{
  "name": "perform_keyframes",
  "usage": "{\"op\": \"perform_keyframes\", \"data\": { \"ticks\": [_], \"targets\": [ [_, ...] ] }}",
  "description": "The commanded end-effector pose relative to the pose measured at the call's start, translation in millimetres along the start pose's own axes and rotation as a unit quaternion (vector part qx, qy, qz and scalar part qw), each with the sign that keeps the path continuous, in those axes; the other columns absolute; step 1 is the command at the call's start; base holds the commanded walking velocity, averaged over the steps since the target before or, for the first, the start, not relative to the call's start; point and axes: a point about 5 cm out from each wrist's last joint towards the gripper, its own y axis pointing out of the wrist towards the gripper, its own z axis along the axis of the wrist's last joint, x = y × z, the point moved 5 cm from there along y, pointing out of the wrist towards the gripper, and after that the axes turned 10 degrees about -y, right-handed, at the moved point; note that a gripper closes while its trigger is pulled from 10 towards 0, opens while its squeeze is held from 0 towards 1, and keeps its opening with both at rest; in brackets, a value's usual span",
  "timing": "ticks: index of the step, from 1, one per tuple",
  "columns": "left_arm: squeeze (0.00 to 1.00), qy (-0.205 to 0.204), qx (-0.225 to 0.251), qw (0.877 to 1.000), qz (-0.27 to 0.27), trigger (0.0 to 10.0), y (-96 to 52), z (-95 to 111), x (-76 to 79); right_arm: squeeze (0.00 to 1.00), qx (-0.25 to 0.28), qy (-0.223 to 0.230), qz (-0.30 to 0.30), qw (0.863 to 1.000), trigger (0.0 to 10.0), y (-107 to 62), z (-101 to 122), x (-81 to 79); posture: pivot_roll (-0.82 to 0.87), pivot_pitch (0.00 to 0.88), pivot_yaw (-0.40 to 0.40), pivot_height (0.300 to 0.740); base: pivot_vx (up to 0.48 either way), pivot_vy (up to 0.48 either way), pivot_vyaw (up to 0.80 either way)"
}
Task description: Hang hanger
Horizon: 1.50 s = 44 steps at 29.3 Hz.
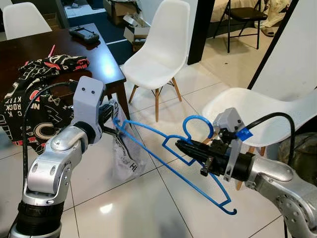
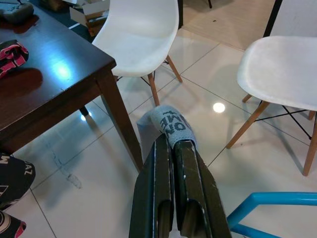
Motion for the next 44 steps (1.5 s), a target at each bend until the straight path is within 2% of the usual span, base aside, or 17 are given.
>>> {"op": "perform_keyframes", "data": {
  "ticks": [1, 12, 26, 28, 32, 35, 36, 37, 38, 39, 42, 44],
  "targets": [
    [0.0, 0.005, -0.006, 1.0, 0.004, 10.0, -3.1, -2.8, -1.5, 0.0, -0.01, -0.003, 0.006, 1.0, 10.0, -2.3, -2.6, -2.9, 0.04, 0.19, 0.049, 0.74, 0.0, 0.0, 0.0],
    [0.0, 0.004, -0.006, 1.0, 0.001, 10.0, -2.8, -3.2, -0.2, 0.0, -0.008, -0.002, 0.002, 1.0, 10.0, -2.2, -2.3, -1.4, 0.04, 0.185, 0.048, 0.74, 0.0, 0.0, 0.0],
    [0.0, 0.004, -0.004, 1.0, -0.002, 10.0, -3.0, -2.5, 1.2, 0.0, -0.03, -0.006, -0.058, 0.998, 10.0, -1.5, -9.9, 21.5, 0.05, 0.179, 0.045, 0.74, 0.0, 0.0, 0.0],
    [0.0, 0.004, -0.003, 1.0, -0.003, 10.0, -2.8, -2.1, 1.6, 0.0, -0.034, -0.007, -0.054, 0.998, 10.0, -1.0, -11.4, 19.9, 0.05, 0.178, 0.045, 0.74, 0.0, 0.0, 0.0],
    [0.0, 0.002, 0.002, 1.0, -0.008, 10.0, -1.7, 0.0, 3.7, 0.0, -0.034, 0.0, 0.025, 0.999, 10.0, 7.4, -14.0, -12.8, 0.04, 0.175, 0.044, 0.74, 0.0, 0.0, 0.0],
    [0.0, 0.002, 0.003, 1.0, -0.008, 10.0, -1.6, 0.0, 3.0, 0.0, -0.043, 0.0, 0.04, 0.998, 10.0, 8.8, -18.8, -19.7, 0.04, 0.175, 0.044, 0.74, 0.0, 0.0, 0.0],
    [0.0, 0.004, 0.0, 1.0, -0.003, 10.0, -1.7, -2.0, 0.0, 0.0, -0.071, -0.009, 0.026, 0.997, 10.0, 7.8, -30.8, -13.8, 0.05, 0.176, 0.043, 0.74, 0.0, 0.0, 0.0],
    [0.0, 0.004, 0.0, 1.0, -0.003, 10.0, -1.7, -2.0, 0.0, 0.0, -0.071, -0.009, 0.026, 0.997, 10.0, 7.8, -30.8, -13.8, 0.05, 0.176, 0.043, 0.74, 0.0, 0.0, 0.0],
    [0.0, 0.009, -0.022, 0.999, 0.023, 10.0, -2.6, -19.2, -16.0, 0.0, -0.155, -0.016, -0.065, 0.986, 10.0, -2.0, -70.4, 23.2, 0.05, 0.177, 0.041, 0.74, 0.0, 0.0, 0.0],
    [0.0, 0.009, -0.022, 0.999, 0.023, 10.0, -2.6, -19.2, -16.0, 0.0, -0.155, -0.016, -0.065, 0.986, 10.0, -2.0, -70.4, 23.2, 0.05, 0.177, 0.041, 0.74, 0.0, 0.0, 0.0],
    [0.0, 0.011, -0.043, 0.998, 0.043, 10.0, -4.4, -35.4, -27.7, 0.0, -0.226, -0.018, -0.169, 0.959, 10.0, -21.2, -108.7, 60.5, 0.04, 0.175, 0.032, 0.74, 0.0, 0.0, 0.0],
    [0.0, 0.011, -0.043, 0.998, 0.043, 10.0, -4.4, -35.4, -27.7, 0.0, -0.226, -0.018, -0.169, 0.959, 10.0, -21.2, -108.7, 60.5, 0.04, 0.175, 0.032, 0.74, 0.0, 0.0, 0.0]
  ]
}}
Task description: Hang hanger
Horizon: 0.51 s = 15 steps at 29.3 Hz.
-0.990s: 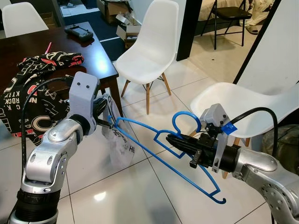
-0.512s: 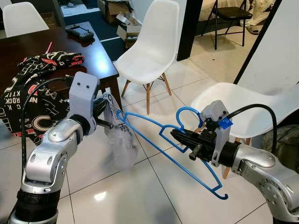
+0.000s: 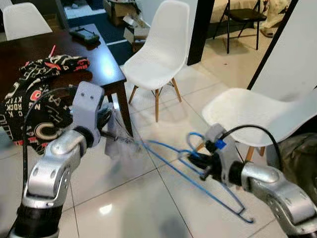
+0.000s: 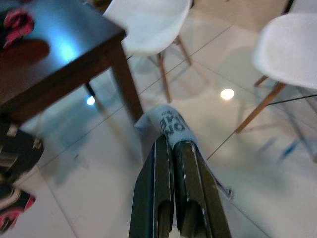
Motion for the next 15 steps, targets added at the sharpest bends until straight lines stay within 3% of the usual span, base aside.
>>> {"op": "perform_keyframes", "data": {
  "ticks": [1, 7, 8, 9, 11, 15],
  "targets": [
    [0.0, 0.009, 0.005, 1.0, 0.002, 10.0, -1.4, 1.6, -4.0, 0.0, 0.007, 0.01, -0.029, 1.0, 10.0, 2.9, -3.5, 6.2, 0.04, 0.175, 0.03, 0.74, 0.0, 0.0, 0.0],
    [0.0, 0.013, -0.003, 1.0, -0.021, 10.0, -0.1, -4.9, -1.5, 0.0, 0.002, 0.044, -0.052, 0.998, 10.0, 9.5, -17.8, 8.4, 0.03, 0.173, 0.027, 0.74, 0.0, 0.0, 0.0],
    [0.0, 0.013, -0.018, 1.0, -0.011, 10.0, 0.4, -16.9, -10.7, 0.0, -0.014, 0.05, -0.064, 0.997, 10.0, 14.1, -31.8, 8.6, 0.04, 0.172, 0.025, 0.74, 0.0, 0.0, 0.0],
    [0.0, 0.012, -0.058, 0.998, 0.021, 10.0, -2.1, -50.0, -31.9, 0.0, -0.04, 0.07, -0.082, 0.993, 10.0, 21.6, -59.0, 7.8, 0.04, 0.169, 0.024, 0.74, 0.0, 0.0, 0.0],
    [0.0, 0.012, -0.067, 0.997, 0.029, 10.0, -3.3, -57.5, -36.2, 0.0, -0.044, 0.075, -0.085, 0.993, 10.0, 22.9, -64.0, 7.4, 0.04, 0.169, 0.024, 0.74, 0.0, 0.0, 0.0],
    [0.0, 0.013, -0.093, 0.995, 0.032, 10.0, -9.9, -80.5, -37.6, 0.0, -0.045, 0.085, -0.11, 0.989, 10.0, 24.6, -74.9, 10.7, 0.05, 0.167, 0.02, 0.74, 0.0, 0.0, 0.72]
  ]
}}
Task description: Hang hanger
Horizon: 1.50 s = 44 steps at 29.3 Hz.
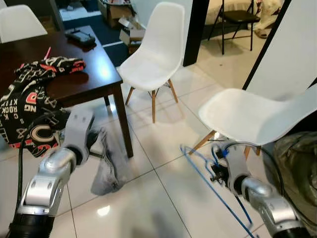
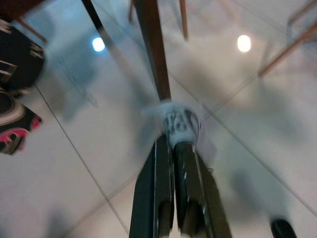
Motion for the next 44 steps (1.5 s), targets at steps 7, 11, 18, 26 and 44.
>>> {"op": "perform_keyframes", "data": {
  "ticks": [7, 11, 18, 26, 44],
  "targets": [
    [0.0, 0.01, 0.001, 1.0, 0.003, 10.0, -0.9, -8.1, 0.6, 0.0, 0.031, 0.012, -0.013, 0.999, 10.0, 3.4, 9.0, 0.2, 0.05, 0.164, 0.02, 0.74, 0.0, 0.0, 0.8],
    [0.0, 0.01, 0.005, 1.0, 0.004, 10.0, 3.1, -16.7, 2.8, 0.0, 0.083, 0.023, -0.027, 0.996, 10.0, 5.9, 29.8, 7.4, 0.05, 0.162, 0.017, 0.74, 0.0, 0.0, 0.8],
    [0.0, 0.004, 0.03, 0.999, 0.01, 10.0, 7.6, -12.0, 11.2, 0.0, 0.126, 0.018, -0.032, 0.991, 10.0, 4.4, 56.2, 12.4, 0.04, 0.152, 0.009, 0.74, 0.0, 0.0, 0.8],
    [0.0, -0.016, 0.02, 0.999, 0.019, 10.0, 9.4, -30.0, 14.1, 0.0, 0.132, 0.022, -0.041, 0.99, 10.0, 6.6, 57.8, 14.5, 0.03, 0.144, 0.002, 0.74, 0.0, 0.0, 0.8],
    [0.0, -0.021, 0.084, 0.996, 0.023, 10.0, 10.2, 3.8, 12.0, 0.0, 0.243, 0.072, -0.085, 0.964, 10.0, -6.7, 110.8, 30.2, 0.03, 0.132, 0.005, 0.74, 0.433, 0.0, 0.08]
  ]
}}
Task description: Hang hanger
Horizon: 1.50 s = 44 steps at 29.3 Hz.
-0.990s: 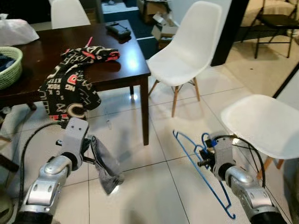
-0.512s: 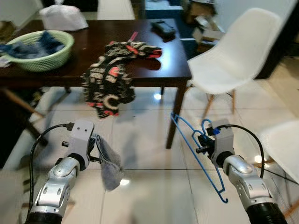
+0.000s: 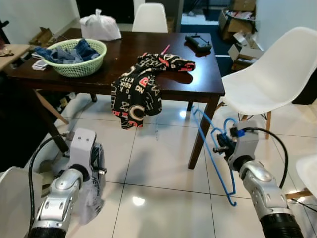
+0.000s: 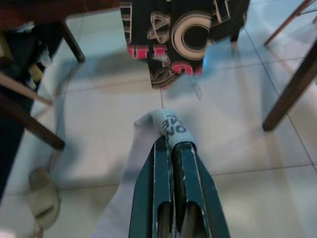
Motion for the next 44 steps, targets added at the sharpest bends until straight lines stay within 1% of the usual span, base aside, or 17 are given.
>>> {"op": "perform_keyframes", "data": {
  "ticks": [1, 7, 12, 16, 21, 22, 25, 26, 27, 33, 34, 36, 38, 39, 41, 42, 44],
  "targets": [
    [0.0, 0.001, 0.014, 1.0, -0.01, 10.0, 1.0, 7.7, 5.4, 0.0, 0.002, -0.001, -0.008, 1.0, 10.0, -3.4, -0.4, 5.5, 0.03, 0.132, 0.005, 0.74, 0.48, 0.0, 0.0],
    [0.0, -0.001, 0.034, 0.999, -0.021, 10.0, 0.9, 21.2, 12.3, 0.0, 0.014, -0.012, 0.01, 1.0, 10.0, 2.9, 12.5, -7.4, 0.03, 0.138, 0.001, 0.74, 0.48, 0.0, 0.0],
    [0.0, -0.001, 0.039, 0.999, -0.025, 10.0, -0.1, 25.0, 14.8, 0.0, 0.022, -0.021, 0.015, 0.999, 10.0, 6.1, 20.4, -11.7, 0.03, 0.14, -0.003, 0.74, 0.48, 0.0, 0.0],
    [0.0, -0.001, 0.043, 0.999, -0.028, 10.0, -2.5, 28.3, 16.2, 0.0, 0.042, -0.04, 0.025, 0.998, 10.0, 11.7, 39.5, -19.7, 0.04, 0.143, -0.007, 0.74, 0.48, 0.0, 0.0],
    [0.0, -0.002, 0.043, 0.999, -0.028, 10.0, -3.2, 28.8, 16.2, 0.0, 0.048, -0.052, 0.028, 0.997, 10.0, 14.0, 45.9, -24.3, 0.04, 0.143, -0.007, 0.74, 0.48, 0.0, 0.0],
    [0.0, -0.003, 0.043, 0.999, -0.027, 10.0, -3.6, 28.9, 15.9, 0.0, 0.05, -0.062, 0.027, 0.996, 10.0, 16.3, 49.5, -27.3, 0.04, 0.143, -0.007, 0.74, 0.48, 0.0, 0.0],
    [0.0, 0.001, 0.035, 0.999, -0.033, 10.0, -6.7, 27.1, 17.5, 0.0, 0.047, -0.151, -0.012, 0.987, 10.0, 34.1, 69.2, -28.6, 0.05, 0.146, -0.016, 0.74, 0.304, 0.0, 0.0],
    [0.0, 0.001, 0.035, 0.999, -0.033, 10.0, -6.7, 27.1, 17.5, 0.0, 0.047, -0.151, -0.012, 0.987, 10.0, 34.1, 69.2, -28.6, 0.05, 0.146, -0.016, 0.74, 0.296, 0.0, 0.0],
    [0.0, 0.002, 0.034, 0.999, -0.034, 10.0, -7.8, 26.8, 17.8, 0.0, 0.048, -0.176, -0.022, 0.983, 10.0, 37.8, 74.5, -27.2, 0.05, 0.147, -0.02, 0.74, 0.292, 0.0, 0.0],
    [0.0, 0.0, 0.033, 0.998, -0.046, 10.0, -11.6, 28.7, 22.3, 0.0, 0.061, -0.212, -0.036, 0.975, 10.0, 46.2, 92.2, -27.2, 0.06, 0.152, -0.026, 0.74, 0.358, 0.0, 0.0],
    [0.0, -0.005, 0.034, 0.998, -0.052, 10.0, -12.6, 29.7, 25.5, 0.0, 0.066, -0.233, -0.036, 0.97, 10.0, 47.8, 96.4, -29.8, 0.05, 0.156, -0.028, 0.74, 0.401, 0.0, 0.0],
    [0.0, -0.005, 0.034, 0.998, -0.052, 10.0, -12.6, 29.7, 25.5, 0.0, 0.066, -0.233, -0.036, 0.97, 10.0, 47.8, 96.4, -29.8, 0.05, 0.156, -0.028, 0.74, 0.401, 0.0, 0.0],
    [0.0, -0.024, 0.026, 0.993, -0.116, 10.0, -19.8, 31.5, 48.6, 0.0, 0.072, -0.296, -0.033, 0.952, 10.0, 52.5, 101.4, -40.0, 0.06, 0.164, -0.033, 0.74, 0.131, 0.0, 0.0],
    [0.0, -0.024, 0.026, 0.993, -0.116, 10.0, -19.8, 31.5, 48.6, 0.0, 0.072, -0.296, -0.033, 0.952, 10.0, 52.5, 101.4, -40.0, 0.06, 0.164, -0.033, 0.74, 0.0, 0.0, 0.0],
    [0.0, -0.026, 0.02, 0.989, -0.146, 10.0, -24.2, 31.5, 58.9, 0.0, 0.073, -0.32, -0.032, 0.944, 10.0, 54.4, 102.7, -43.6, 0.06, 0.167, -0.034, 0.74, 0.0, 0.0, 0.0],
    [0.0, -0.022, 0.012, 0.985, -0.172, 10.0, -29.4, 31.0, 67.5, 0.0, 0.077, -0.361, -0.032, 0.929, 10.0, 57.2, 104.0, -48.4, 0.06, 0.173, -0.037, 0.74, 0.0, 0.0, 0.0],
    [0.0, -0.02, 0.003, 0.983, -0.183, 10.0, -35.5, 31.7, 70.8, 0.0, 0.091, -0.484, -0.038, 0.87, 10.0, 63.0, 104.4, -58.1, 0.07, 0.181, -0.043, 0.74, 0.0, 0.0, 0.0]
  ]
}}
